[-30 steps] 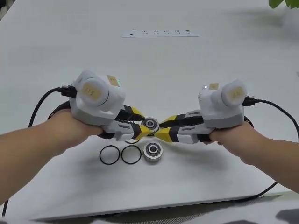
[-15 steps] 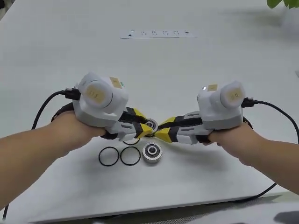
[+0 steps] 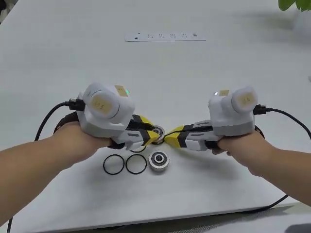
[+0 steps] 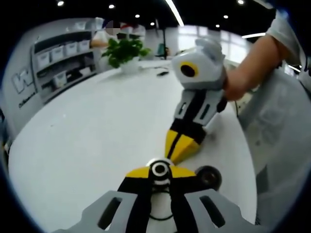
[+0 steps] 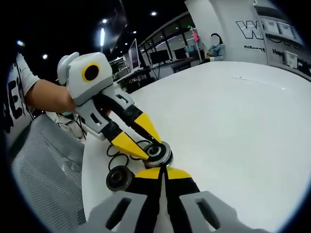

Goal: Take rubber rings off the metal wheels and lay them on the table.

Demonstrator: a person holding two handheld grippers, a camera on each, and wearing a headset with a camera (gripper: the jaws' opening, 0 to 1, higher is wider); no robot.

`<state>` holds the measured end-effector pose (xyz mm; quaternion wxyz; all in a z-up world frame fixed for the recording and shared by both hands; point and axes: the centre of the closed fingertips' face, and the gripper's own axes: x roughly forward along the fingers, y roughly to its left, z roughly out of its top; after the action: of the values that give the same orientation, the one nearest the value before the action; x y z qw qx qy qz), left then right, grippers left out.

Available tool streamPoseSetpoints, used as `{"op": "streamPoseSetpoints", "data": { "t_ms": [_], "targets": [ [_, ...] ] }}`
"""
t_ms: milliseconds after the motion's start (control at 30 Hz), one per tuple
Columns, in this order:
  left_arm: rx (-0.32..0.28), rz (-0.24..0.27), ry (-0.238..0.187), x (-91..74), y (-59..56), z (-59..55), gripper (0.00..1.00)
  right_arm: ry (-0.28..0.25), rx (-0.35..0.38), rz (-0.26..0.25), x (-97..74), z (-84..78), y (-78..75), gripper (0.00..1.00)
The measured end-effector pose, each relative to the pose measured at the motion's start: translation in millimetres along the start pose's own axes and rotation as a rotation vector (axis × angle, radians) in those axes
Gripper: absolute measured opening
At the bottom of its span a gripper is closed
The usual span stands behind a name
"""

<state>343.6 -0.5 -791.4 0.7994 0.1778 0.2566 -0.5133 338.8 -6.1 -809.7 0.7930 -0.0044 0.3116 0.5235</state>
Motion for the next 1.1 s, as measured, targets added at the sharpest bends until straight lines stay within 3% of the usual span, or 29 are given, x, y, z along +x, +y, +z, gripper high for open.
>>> {"op": "streamPoseSetpoints", "data": {
  "t_ms": [100,400,733,1100],
  "targets": [
    [0.011,0.001,0.004,0.1,0.0,-0.5,0.13,-0.033,0.098,0.007,-1.1,2.2,-3.6,0.00],
    [0.011,0.013,0.006,0.4,0.3,-2.0,0.13,-0.096,0.223,0.001,-6.8,8.1,-11.9,0.00],
    [0.016,0.034,0.018,0.8,-1.1,-1.3,0.12,-0.137,0.259,0.014,-7.9,15.6,-6.6,0.00],
    [0.017,0.043,0.023,1.0,-1.0,-1.3,0.12,-0.125,0.235,0.019,-7.4,18.3,2.7,0.00]
  ]
}}
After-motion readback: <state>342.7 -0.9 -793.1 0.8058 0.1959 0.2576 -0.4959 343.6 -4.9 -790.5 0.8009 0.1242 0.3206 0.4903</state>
